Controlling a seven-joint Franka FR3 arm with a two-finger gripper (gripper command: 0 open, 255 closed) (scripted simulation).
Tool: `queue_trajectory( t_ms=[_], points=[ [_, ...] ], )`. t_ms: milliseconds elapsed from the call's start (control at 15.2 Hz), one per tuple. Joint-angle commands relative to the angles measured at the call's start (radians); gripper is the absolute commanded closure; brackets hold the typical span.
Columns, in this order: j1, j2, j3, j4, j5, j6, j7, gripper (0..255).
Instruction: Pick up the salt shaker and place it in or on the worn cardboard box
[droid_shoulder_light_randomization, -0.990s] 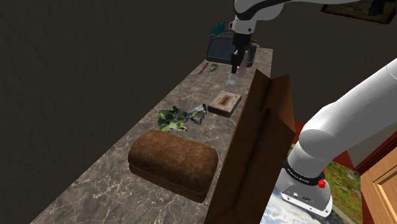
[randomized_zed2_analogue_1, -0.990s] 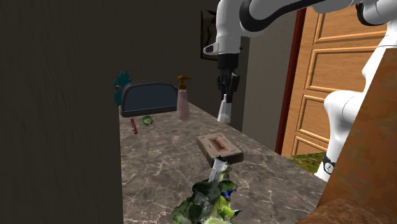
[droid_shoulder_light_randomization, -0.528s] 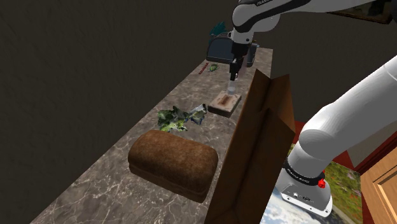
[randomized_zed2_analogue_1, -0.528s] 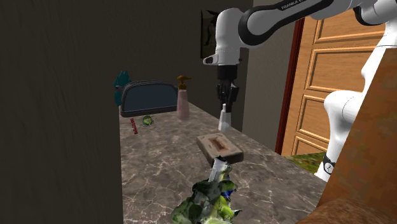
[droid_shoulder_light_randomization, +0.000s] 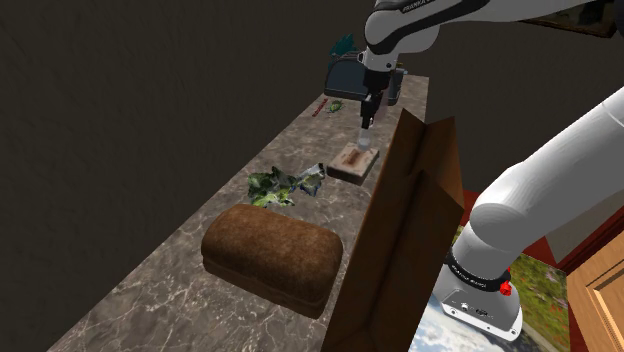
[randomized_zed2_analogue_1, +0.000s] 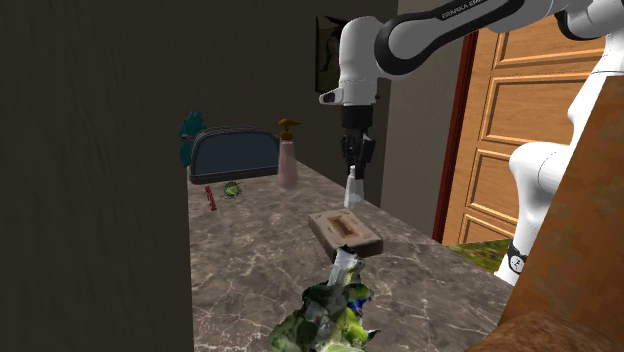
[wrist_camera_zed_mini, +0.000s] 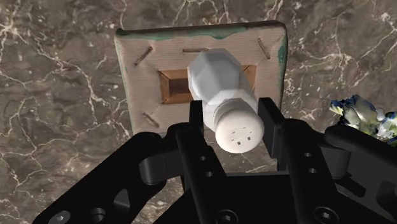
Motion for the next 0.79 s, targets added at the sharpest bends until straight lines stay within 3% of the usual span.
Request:
queue_trajectory(
  t_ms=[0, 330, 594, 726],
  points=[
    [0.0, 0.0, 0.0, 0.0, 0.0, 0.0, 0.0, 0],
    [0.0, 0.0, 0.0, 0.0, 0.0, 0.0, 0.0, 0],
    [-0.002, -0.02, 0.0, 0.11, -0.004, -0.13, 0.003, 0],
    [-0.002, -0.02, 0.0, 0.11, -0.004, -0.13, 0.003, 0]
  ],
)
